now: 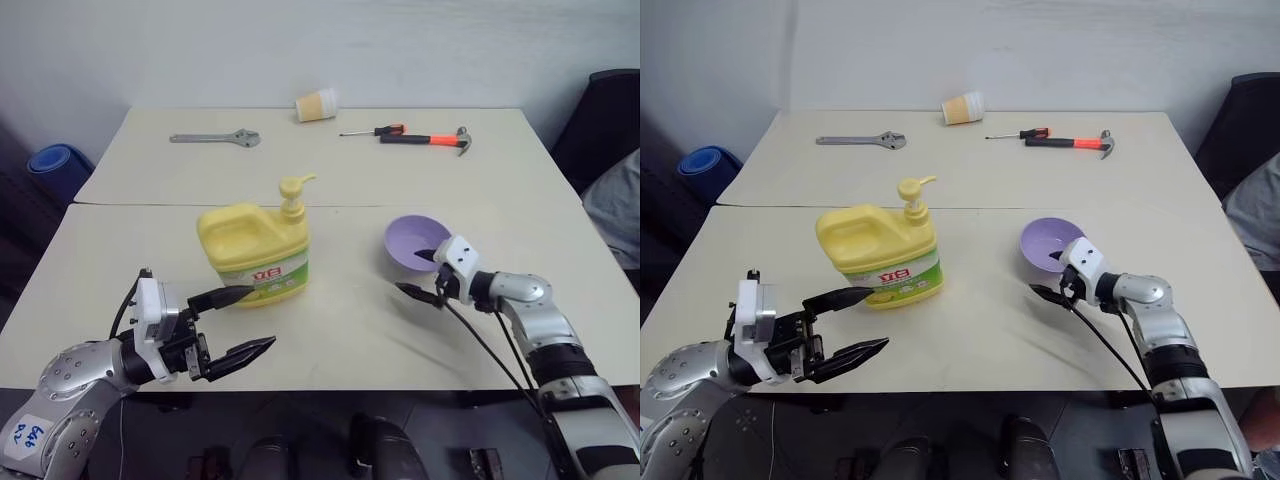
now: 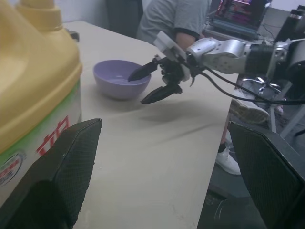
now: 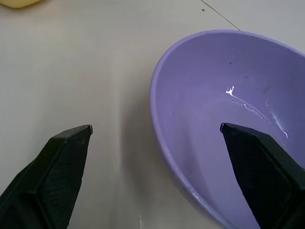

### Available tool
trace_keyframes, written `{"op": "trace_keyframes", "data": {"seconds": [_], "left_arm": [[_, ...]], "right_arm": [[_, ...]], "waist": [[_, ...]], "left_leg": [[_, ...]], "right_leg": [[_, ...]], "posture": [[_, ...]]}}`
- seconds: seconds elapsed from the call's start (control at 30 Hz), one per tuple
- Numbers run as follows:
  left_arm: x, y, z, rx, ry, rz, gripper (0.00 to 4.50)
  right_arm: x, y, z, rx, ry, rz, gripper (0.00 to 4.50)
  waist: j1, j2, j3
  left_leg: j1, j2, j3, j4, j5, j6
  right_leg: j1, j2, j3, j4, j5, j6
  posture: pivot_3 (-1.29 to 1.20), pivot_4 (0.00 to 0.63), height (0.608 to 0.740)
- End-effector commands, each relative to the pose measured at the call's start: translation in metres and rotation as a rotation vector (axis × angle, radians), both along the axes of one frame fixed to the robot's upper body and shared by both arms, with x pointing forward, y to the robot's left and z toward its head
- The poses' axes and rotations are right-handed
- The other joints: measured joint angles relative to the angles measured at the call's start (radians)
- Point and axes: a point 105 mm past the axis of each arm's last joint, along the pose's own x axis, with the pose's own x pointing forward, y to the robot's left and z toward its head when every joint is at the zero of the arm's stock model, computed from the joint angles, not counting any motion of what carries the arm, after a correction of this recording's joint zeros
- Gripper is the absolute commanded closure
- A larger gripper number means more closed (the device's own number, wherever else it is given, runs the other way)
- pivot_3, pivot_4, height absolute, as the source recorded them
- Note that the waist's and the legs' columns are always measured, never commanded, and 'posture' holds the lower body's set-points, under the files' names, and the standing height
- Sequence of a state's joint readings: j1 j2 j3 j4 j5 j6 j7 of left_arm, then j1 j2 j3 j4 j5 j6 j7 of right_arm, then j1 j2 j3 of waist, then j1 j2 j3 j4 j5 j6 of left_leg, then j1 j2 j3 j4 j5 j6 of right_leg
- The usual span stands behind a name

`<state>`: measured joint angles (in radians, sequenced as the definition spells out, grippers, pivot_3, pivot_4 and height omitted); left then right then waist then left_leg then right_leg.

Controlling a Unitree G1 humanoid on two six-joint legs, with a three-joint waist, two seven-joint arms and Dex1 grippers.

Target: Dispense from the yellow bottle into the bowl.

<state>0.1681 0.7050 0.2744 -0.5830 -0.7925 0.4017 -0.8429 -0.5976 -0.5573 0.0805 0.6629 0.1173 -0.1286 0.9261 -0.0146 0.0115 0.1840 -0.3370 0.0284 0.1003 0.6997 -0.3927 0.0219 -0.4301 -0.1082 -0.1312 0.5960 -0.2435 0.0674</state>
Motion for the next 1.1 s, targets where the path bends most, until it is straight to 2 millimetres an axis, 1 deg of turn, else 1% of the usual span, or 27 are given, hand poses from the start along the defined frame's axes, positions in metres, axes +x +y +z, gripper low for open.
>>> {"op": "trace_keyframes", "data": {"seconds": [0.03,0.13,0.17,0.23,0.37,0.4,0.47,0.5,0.53,0.57,0.63,0.7,0.73,0.77,0.87,0.9,0.93,1.0,1.03,1.1], "left_arm": [[-0.004,-0.003,0.013,-0.010,-0.041,-0.016,0.00],[-0.003,-0.004,0.015,-0.013,-0.046,-0.017,0.00],[-0.003,-0.004,0.015,-0.011,-0.050,-0.018,0.00],[-0.002,-0.005,0.018,-0.018,-0.053,-0.020,0.00],[0.000,-0.005,0.027,-0.039,-0.070,-0.025,0.00],[0.001,-0.005,0.031,-0.052,-0.074,-0.025,0.00],[0.002,-0.005,0.048,-0.084,-0.095,-0.043,0.00],[0.002,-0.004,0.054,-0.095,-0.099,-0.049,0.00],[0.004,-0.003,0.064,-0.105,-0.123,-0.044,0.19],[0.011,-0.001,0.077,-0.117,-0.169,-0.013,0.40],[0.020,0.003,0.098,-0.149,-0.225,0.027,0.86],[0.031,0.004,0.116,-0.172,-0.244,0.050,1.55],[0.036,0.001,0.122,-0.164,-0.256,0.046,1.82],[0.045,-0.002,0.126,-0.146,-0.254,0.054,2.19],[0.065,-0.010,0.130,-0.097,-0.251,0.060,3.05],[0.072,-0.013,0.131,-0.081,-0.261,0.057,3.40],[0.077,-0.016,0.131,-0.070,-0.266,0.056,3.62],[0.090,-0.020,0.133,-0.065,-0.267,0.070,4.25],[0.096,-0.022,0.133,-0.067,-0.263,0.076,4.46],[0.105,-0.026,0.131,-0.047,-0.256,0.085,4.46]], "right_arm": [[0.005,0.004,0.006,0.001,-0.044,0.015,0.82],[0.006,0.006,0.003,-0.009,-0.041,0.024,1.91],[0.006,0.006,0.003,-0.011,-0.042,0.024,2.19],[0.008,0.007,0.005,-0.014,-0.057,0.033,2.93],[0.008,0.011,0.017,-0.030,-0.091,0.083,4.31],[0.008,0.012,0.021,-0.033,-0.100,0.097,4.48],[0.004,0.019,0.041,-0.037,-0.127,0.176,4.48],[0.002,0.021,0.047,-0.036,-0.129,0.202,4.48],[-0.003,0.027,0.056,-0.050,-0.131,0.265,4.50],[-0.009,0.033,0.065,-0.076,-0.126,0.321,4.50],[-0.016,0.042,0.078,-0.109,-0.128,0.390,4.50],[-0.018,0.051,0.095,-0.135,-0.148,0.419,4.50],[-0.018,0.057,0.105,-0.152,-0.163,0.429,4.50],[-0.016,0.064,0.115,-0.165,-0.167,0.432,4.50],[-0.013,0.080,0.133,-0.194,-0.173,0.449,4.50],[-0.012,0.086,0.138,-0.203,-0.170,0.460,4.50],[-0.012,0.090,0.141,-0.215,-0.163,0.471,4.50],[-0.012,0.098,0.146,-0.241,-0.159,0.495,4.50],[-0.012,0.102,0.148,-0.252,-0.157,0.507,4.50],[-0.012,0.111,0.152,-0.262,-0.143,0.526,4.50]], "waist": [[-0.006,0.000,0.000],[-0.007,0.000,0.000],[-0.010,0.000,0.000],[-0.012,0.000,0.000],[-0.014,0.000,0.000],[-0.014,0.000,0.000],[-0.013,0.000,0.000],[-0.012,0.001,0.001],[-0.012,0.002,0.002],[-0.012,0.003,0.002],[-0.009,0.004,0.004],[-0.010,0.004,0.004],[-0.011,0.004,0.004],[-0.011,0.004,0.004],[-0.011,0.004,0.004],[-0.011,0.004,0.004],[-0.012,0.004,0.004],[-0.012,0.003,0.004],[-0.012,0.003,0.004],[-0.012,0.003,0.004]], "left_leg": [[0.000,0.001,0.000,0.000,0.000,-0.001],[0.000,0.001,-0.001,0.000,0.001,-0.002],[0.000,0.001,-0.001,0.000,0.001,-0.002],[0.000,0.000,-0.001,0.000,0.001,-0.001],[0.000,0.001,-0.001,0.000,0.001,-0.002],[0.000,0.001,-0.001,0.000,0.001,-0.002],[0.000,0.001,-0.001,0.000,0.001,-0.002],[0.000,0.001,-0.001,0.000,0.001,-0.002],[0.000,0.001,-0.001,0.000,0.001,-0.002],[0.000,0.001,-0.001,0.001,0.001,-0.002],[-0.001,0.000,-0.002,0.001,0.001,-0.002],[0.000,0.001,-0.003,0.001,0.001,-0.002],[0.000,0.000,-0.003,0.001,0.001,-0.002],[0.000,0.000,-0.003,0.001,0.001,-0.002],[0.000,0.000,-0.002,0.001,0.002,-0.003],[0.000,0.000,-0.002,0.001,0.002,-0.003],[0.000,0.000,-0.002,0.000,0.001,-0.003],[-0.001,0.001,-0.001,0.000,0.001,-0.004],[-0.001,0.001,-0.001,0.000,0.002,-0.004],[-0.003,0.001,0.000,0.000,0.002,-0.004]], "right_leg": [[0.000,0.001,0.000,0.000,0.000,0.000],[0.000,0.001,0.000,0.001,0.000,0.000],[0.000,0.001,0.000,0.001,0.000,0.000],[0.000,0.001,0.000,0.001,0.000,0.000],[0.000,0.001,0.001,0.001,0.000,0.000],[0.000,0.001,0.001,0.001,0.000,0.000],[0.000,0.001,0.001,0.001,0.000,0.000],[0.000,0.001,0.001,0.001,0.000,0.000],[0.000,0.001,0.001,0.001,0.000,0.000],[0.000,0.001,0.001,0.001,0.000,0.000],[0.000,0.000,0.001,0.002,0.000,0.000],[0.000,0.000,0.000,0.002,0.000,0.000],[0.000,0.000,0.000,0.002,0.000,0.000],[0.000,0.001,0.000,0.002,0.000,0.000],[0.000,0.006,0.000,0.003,0.000,0.000],[0.000,0.007,0.000,0.003,0.000,0.000],[0.000,0.007,0.000,0.003,0.000,0.000],[-0.002,0.010,-0.001,0.002,0.000,0.000],[-0.002,0.011,-0.001,0.002,0.000,0.000],[-0.005,0.012,-0.002,0.002,0.000,0.000]], "posture": [[0.00,0.150,0.740],[0.00,0.150,0.740],[0.00,0.150,0.740],[0.00,0.150,0.740],[0.00,0.150,0.740],[0.00,0.150,0.740],[0.00,0.150,0.740],[0.00,0.150,0.740],[0.00,0.150,0.740],[0.00,0.150,0.740],[0.00,0.150,0.740],[0.00,0.150,0.740],[0.00,0.150,0.740],[0.00,0.150,0.740],[0.00,0.150,0.740],[0.00,0.150,0.740],[0.00,0.150,0.740],[0.00,0.150,0.740],[0.00,0.150,0.740],[0.00,0.150,0.740]]}}
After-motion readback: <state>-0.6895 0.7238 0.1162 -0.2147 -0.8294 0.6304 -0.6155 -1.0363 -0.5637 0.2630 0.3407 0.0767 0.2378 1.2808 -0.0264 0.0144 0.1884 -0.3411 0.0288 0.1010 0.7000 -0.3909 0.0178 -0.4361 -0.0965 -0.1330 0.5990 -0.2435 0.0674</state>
